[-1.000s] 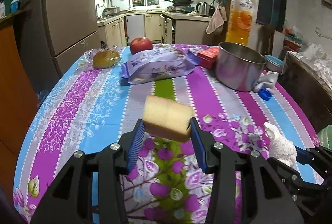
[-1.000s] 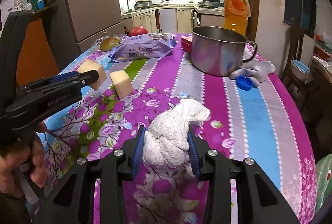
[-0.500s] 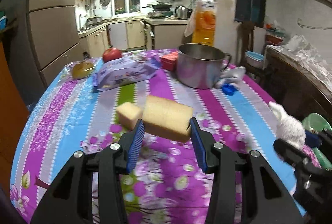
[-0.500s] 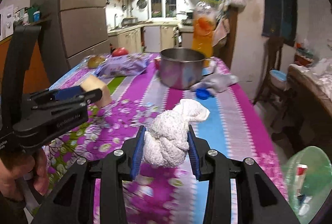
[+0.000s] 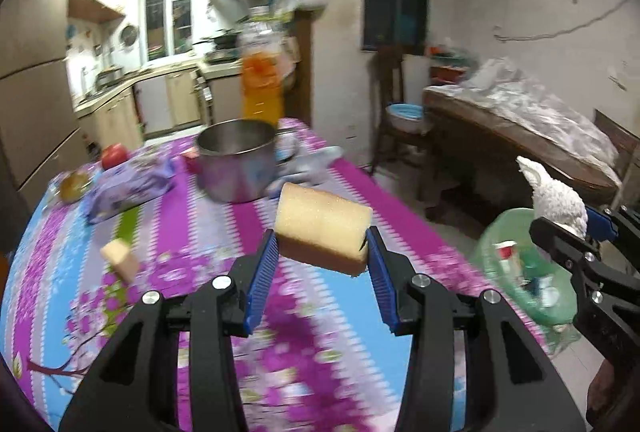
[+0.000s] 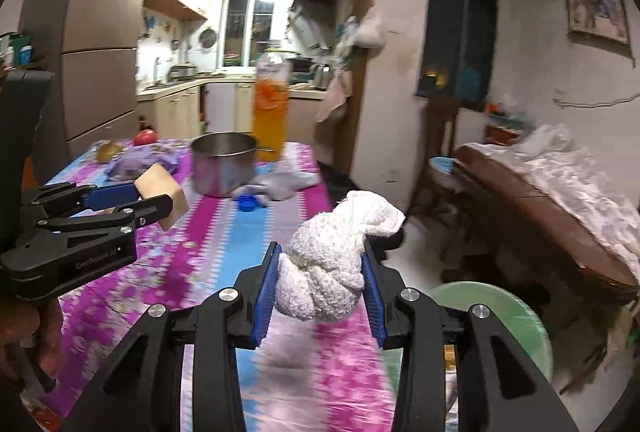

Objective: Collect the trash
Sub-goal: 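Carry the yellow sponge and white cloth in both tools over the green bin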

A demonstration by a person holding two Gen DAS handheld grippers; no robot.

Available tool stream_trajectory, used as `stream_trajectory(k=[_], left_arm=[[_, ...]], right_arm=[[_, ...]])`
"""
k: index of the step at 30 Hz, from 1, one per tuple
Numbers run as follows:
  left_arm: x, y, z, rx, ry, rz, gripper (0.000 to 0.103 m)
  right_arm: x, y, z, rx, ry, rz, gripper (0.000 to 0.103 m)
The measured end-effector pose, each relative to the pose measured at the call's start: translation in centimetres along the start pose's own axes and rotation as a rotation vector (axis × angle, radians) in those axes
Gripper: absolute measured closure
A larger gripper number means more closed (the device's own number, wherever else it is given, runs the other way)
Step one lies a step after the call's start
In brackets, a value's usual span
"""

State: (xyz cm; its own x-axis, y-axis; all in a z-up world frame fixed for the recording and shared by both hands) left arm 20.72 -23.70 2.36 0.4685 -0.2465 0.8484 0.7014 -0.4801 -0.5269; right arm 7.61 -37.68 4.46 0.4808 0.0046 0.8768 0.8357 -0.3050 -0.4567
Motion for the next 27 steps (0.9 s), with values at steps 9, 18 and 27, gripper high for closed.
stream_trajectory(k=[9, 18, 27], left_arm=[[0.8, 1.2, -10.0, -0.151, 0.086, -0.002, 0.060], [0.0, 3.7, -18.5, -0.268, 0.153, 0.044, 0.060], [-1.0, 6.7, -22.8, -0.309, 0.186, 0.119, 0.060]], right_arm=[[-2.6, -2.6, -9.2, -0.140, 0.057, 0.022, 0.063], [-6.0, -3.9, -18.2, -0.248, 0.121, 0.085, 0.063], [-9.3, -0.5, -23.4, -0.228, 0.194, 0.217, 0.063]])
Point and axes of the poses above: each gripper's, at about its wrist camera, not at the fingertips, and y roughly the way its jaws point, z to its left, x to its top, the point moved 4 cm from there along y, roughly the way its jaws point, and after that the axes turned 3 degrees about -y, right-handed, at the moved point
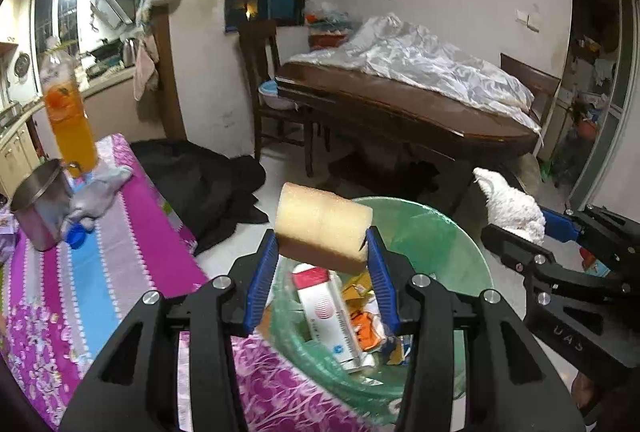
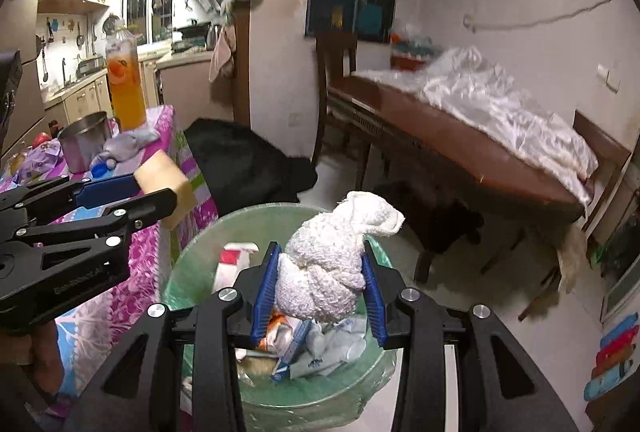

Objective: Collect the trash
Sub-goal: 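Carry the yellow sponge and white cloth in both tools over the green bin, then open both tools to drop the sponge and cloth into the bin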

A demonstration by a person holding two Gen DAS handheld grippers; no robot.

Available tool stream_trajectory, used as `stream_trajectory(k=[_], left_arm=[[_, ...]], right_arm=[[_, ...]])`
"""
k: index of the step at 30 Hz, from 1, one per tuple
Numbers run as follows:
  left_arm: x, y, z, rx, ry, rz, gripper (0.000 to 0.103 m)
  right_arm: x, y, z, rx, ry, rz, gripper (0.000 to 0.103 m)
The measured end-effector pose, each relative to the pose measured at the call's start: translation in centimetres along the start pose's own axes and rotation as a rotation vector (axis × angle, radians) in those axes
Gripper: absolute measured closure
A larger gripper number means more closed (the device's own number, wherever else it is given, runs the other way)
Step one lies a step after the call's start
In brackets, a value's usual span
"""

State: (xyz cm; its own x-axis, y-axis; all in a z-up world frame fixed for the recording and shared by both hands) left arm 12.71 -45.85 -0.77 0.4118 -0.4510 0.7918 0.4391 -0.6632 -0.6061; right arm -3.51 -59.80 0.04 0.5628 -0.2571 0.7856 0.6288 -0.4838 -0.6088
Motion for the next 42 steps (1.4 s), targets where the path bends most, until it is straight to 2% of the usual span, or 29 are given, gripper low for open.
stream_trajectory(k=[10, 18, 34, 35, 38, 39, 41, 42], left_arm=[[-1.4, 4.0, -0.9, 0.001, 0.010, 0.087, 0.060], [-1.9, 5.4, -0.7, 0.022, 0.005, 0.117, 0.060], [-1.9, 6.0, -0.9, 0.034, 0.008, 0.124, 0.060], [-2.0, 6.0, -0.9, 0.036, 0.007, 0.126, 0.060], [-2.1, 6.3, -0.6, 0.052, 0.012, 0.131, 0.058], [-2.2, 6.4, -0.5, 0.060, 0.012, 0.135, 0.050], [-2.3, 6.5, -0.1, 0.080, 0.006, 0.126, 0.041], [-2.3, 6.5, 0.0, 0.080, 0.003, 0.128, 0.041]], right_arm=[[-1.8, 4.1, -0.2, 0.046, 0.028, 0.101, 0.063], [-2.1, 5.6, -0.4, 0.056, 0.047, 0.117, 0.063], [-2.5, 6.4, -0.7, 0.069, 0.082, 0.129, 0.062], [-2.5, 6.4, -0.7, 0.068, 0.085, 0.126, 0.061], [-2.4, 6.3, -0.8, 0.065, 0.095, 0.111, 0.042], [-2.4, 6.2, -1.1, 0.065, 0.099, 0.106, 0.036], [-2.5, 6.2, -1.2, 0.066, 0.103, 0.104, 0.036], [-2.5, 6.2, -1.3, 0.064, 0.106, 0.102, 0.036]])
Point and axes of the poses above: each gripper's, at about its wrist camera, not at the fingertips, and y roughly the way its jaws point, z to its left, x to its top, the point moved 4 cm from there along y, roughly the way its jaws point, and after that the axes turned 3 degrees about -y, right-handed, at the moved point
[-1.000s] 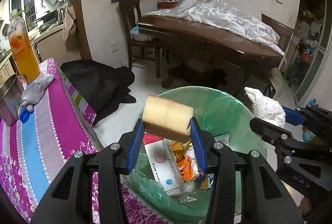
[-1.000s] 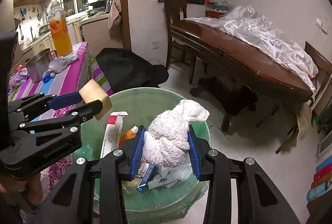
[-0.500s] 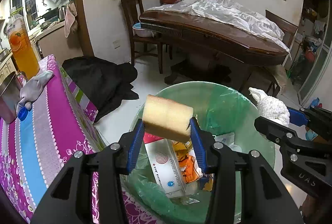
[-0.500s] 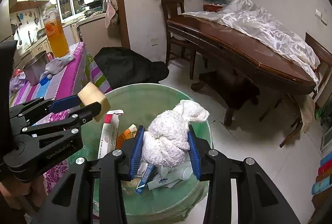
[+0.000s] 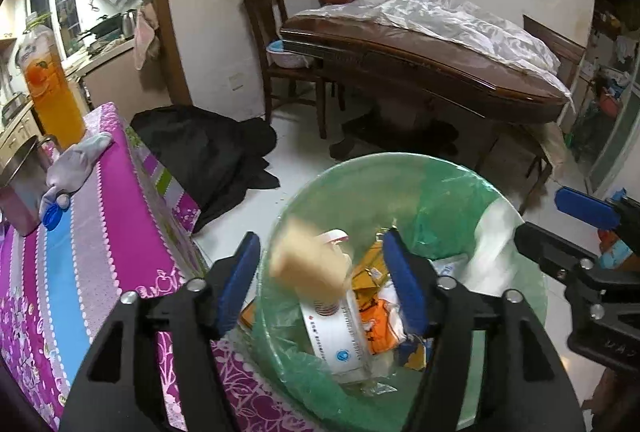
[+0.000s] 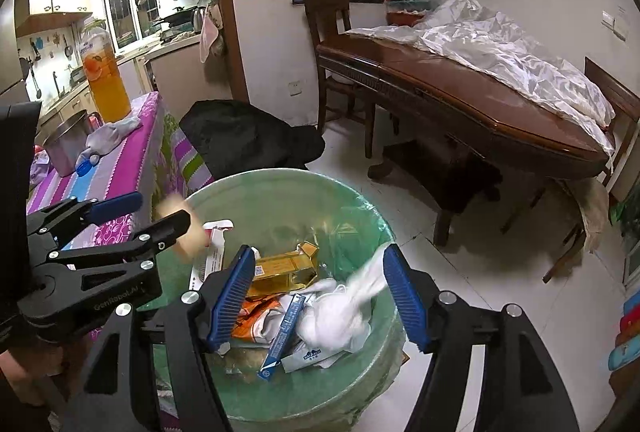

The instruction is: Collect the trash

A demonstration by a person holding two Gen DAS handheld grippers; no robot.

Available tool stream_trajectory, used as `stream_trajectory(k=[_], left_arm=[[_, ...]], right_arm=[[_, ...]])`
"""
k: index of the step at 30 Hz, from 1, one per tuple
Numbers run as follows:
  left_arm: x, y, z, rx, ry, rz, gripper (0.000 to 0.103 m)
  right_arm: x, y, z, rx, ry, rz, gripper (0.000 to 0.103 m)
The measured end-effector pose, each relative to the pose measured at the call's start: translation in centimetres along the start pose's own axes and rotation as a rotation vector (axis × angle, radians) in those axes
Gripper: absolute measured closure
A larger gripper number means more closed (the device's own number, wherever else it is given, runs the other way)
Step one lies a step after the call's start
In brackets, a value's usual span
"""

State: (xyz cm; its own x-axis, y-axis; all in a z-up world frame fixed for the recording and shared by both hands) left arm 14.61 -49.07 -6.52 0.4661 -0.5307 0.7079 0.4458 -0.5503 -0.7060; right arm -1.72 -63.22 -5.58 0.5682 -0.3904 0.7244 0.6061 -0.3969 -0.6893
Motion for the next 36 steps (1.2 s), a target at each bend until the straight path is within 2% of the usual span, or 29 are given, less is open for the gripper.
stream_trajectory(k=[11, 14, 16, 19, 21, 24, 27, 31, 36], left_arm=[[0.0, -0.3, 0.1, 0.010, 0.002, -0.004, 0.041], [-0.1, -0.9, 0.8, 0.019, -0.010, -0.013, 0.041], [-0.2, -1.7, 1.5, 0.032, -0.022, -0.029, 0.038], [-0.5, -3.5, 3.0, 0.085, -0.037, -0.079, 0.025], [-0.9, -4.9, 4.0, 0.112, -0.048, -0.114, 0.014], [-1.4, -6.7, 4.9, 0.141, -0.061, -0.156, 0.006], [-2.0, -8.6, 5.3, 0.162, -0.061, -0.195, 0.006], [-3.2, -10.8, 5.4, 0.192, -0.052, -0.208, 0.006], [-4.9, -13.7, 5.2, 0.149, -0.063, -0.224, 0.006]], right_arm=[[0.0, -1.1, -0.3, -0.005, 0.005, -0.027, 0.036], [0.2, -2.5, -0.2, -0.010, -0.004, -0.077, 0.026], [0.3, -4.1, 0.5, -0.016, -0.014, -0.135, 0.017], [0.3, -6.1, 1.6, -0.006, -0.016, -0.209, 0.007], [0.1, -7.3, 2.3, 0.002, -0.009, -0.247, 0.005], [-0.5, -9.0, 3.5, 0.001, -0.017, -0.288, 0.005], [-1.3, -10.6, 4.6, 0.001, -0.026, -0.323, 0.005], [-3.0, -13.3, 5.8, -0.012, -0.025, -0.365, 0.005], [-5.7, -16.5, 6.8, -0.036, -0.042, -0.392, 0.005]])
Point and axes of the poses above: each gripper's, at about its wrist camera, not at the fingertips, and y roughly the way its jaws point, z to its left, x to its top, the point moved 4 cm from there along y, roughly the way its jaws point, and after that the axes turned 3 degrees about -y, right-handed, at the moved point
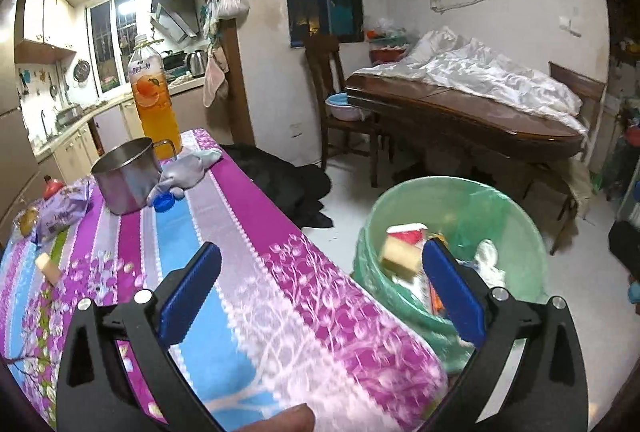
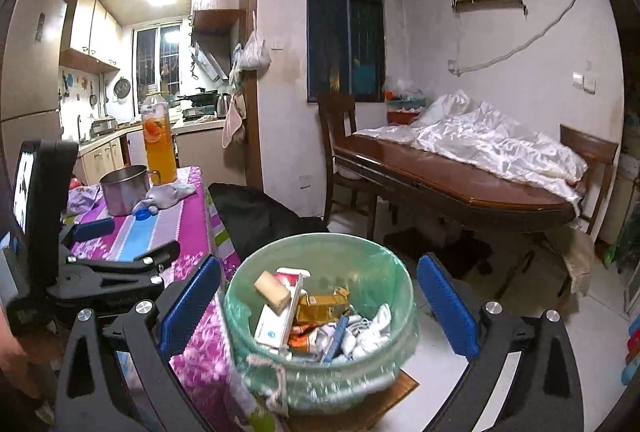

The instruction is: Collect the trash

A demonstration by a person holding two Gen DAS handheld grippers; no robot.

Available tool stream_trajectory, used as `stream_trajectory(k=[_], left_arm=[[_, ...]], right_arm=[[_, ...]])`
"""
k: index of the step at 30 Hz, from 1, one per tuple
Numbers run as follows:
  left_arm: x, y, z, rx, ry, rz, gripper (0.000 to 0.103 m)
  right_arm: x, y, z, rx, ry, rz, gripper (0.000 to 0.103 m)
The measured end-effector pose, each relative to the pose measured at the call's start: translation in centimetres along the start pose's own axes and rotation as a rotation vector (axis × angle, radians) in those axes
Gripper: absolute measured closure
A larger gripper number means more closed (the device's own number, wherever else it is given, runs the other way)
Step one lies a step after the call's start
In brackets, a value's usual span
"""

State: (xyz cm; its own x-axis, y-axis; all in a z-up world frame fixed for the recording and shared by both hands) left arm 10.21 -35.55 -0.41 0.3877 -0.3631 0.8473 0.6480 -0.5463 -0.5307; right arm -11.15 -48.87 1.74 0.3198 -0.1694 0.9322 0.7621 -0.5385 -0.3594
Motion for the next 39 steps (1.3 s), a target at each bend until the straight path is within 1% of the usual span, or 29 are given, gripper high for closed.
stream_trajectory(k=[2, 5, 7, 8, 11, 14, 17, 20, 27, 33, 39], left_arm=[[-0.6, -1.3, 0.2, -0.017, -0.011, -0.004, 0.006], [-1.4, -3.1, 0.3, -0.019, -0.022, -0.026, 0.006], [-1.9, -4.2, 0.4, -0.044, -0.032, -0.036, 0.006], [-1.9, -4.6, 0.3, -0.046, -0.033, -0.042, 0.006], [-2.6, -6.4, -0.1, -0.054, -0.027, -0.078, 0.006], [-3.4, -7.5, -0.8, -0.092, -0.017, -0.076, 0.006], [-4.5, -8.8, -1.6, -0.104, 0.009, -0.083, 0.006], [-5.8, -9.9, -2.2, -0.119, 0.018, -0.079, 0.006], [-8.1, -11.8, -2.8, -0.127, 0.038, -0.083, 0.006], [-9.2, -13.3, -3.5, -0.134, 0.048, -0.100, 0.006], [-10.1, -14.1, -4.0, -0.141, 0.059, -0.107, 0.006]], right_arm=[[-0.6, -1.7, 0.2, -0.006, -0.001, -0.011, 0.005], [-1.5, -4.6, 0.5, -0.016, -0.005, -0.027, 0.005], [-2.2, -6.5, 0.6, -0.031, -0.013, -0.039, 0.005], [-2.5, -7.3, 0.6, -0.035, -0.012, -0.044, 0.005], [-3.8, -9.5, 0.6, -0.049, -0.021, -0.047, 0.005], [-4.9, -10.9, 0.7, -0.061, -0.029, -0.038, 0.005], [-6.4, -13.0, 0.6, -0.065, -0.018, -0.039, 0.005], [-7.3, -14.5, 0.8, -0.078, -0.022, -0.049, 0.005], [-9.4, -17.8, 0.4, -0.098, -0.011, -0.079, 0.005], [-9.6, -19.8, 0.0, -0.137, 0.005, -0.128, 0.005], [-10.0, -20.7, 0.5, -0.152, 0.007, -0.137, 0.005]])
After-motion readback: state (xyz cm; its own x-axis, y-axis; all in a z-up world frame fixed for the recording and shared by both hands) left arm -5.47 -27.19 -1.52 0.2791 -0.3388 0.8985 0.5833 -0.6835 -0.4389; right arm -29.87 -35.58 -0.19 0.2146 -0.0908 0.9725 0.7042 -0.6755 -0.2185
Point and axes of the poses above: each gripper's, at about its wrist camera, not at the fingertips, and y roughly the way its jaws point, z to its left, x to its top, the point moved 4 cm from there along y, roughly the way its jaws point, and after that the axes turned 3 degrees about -y, right-handed, at the moved point
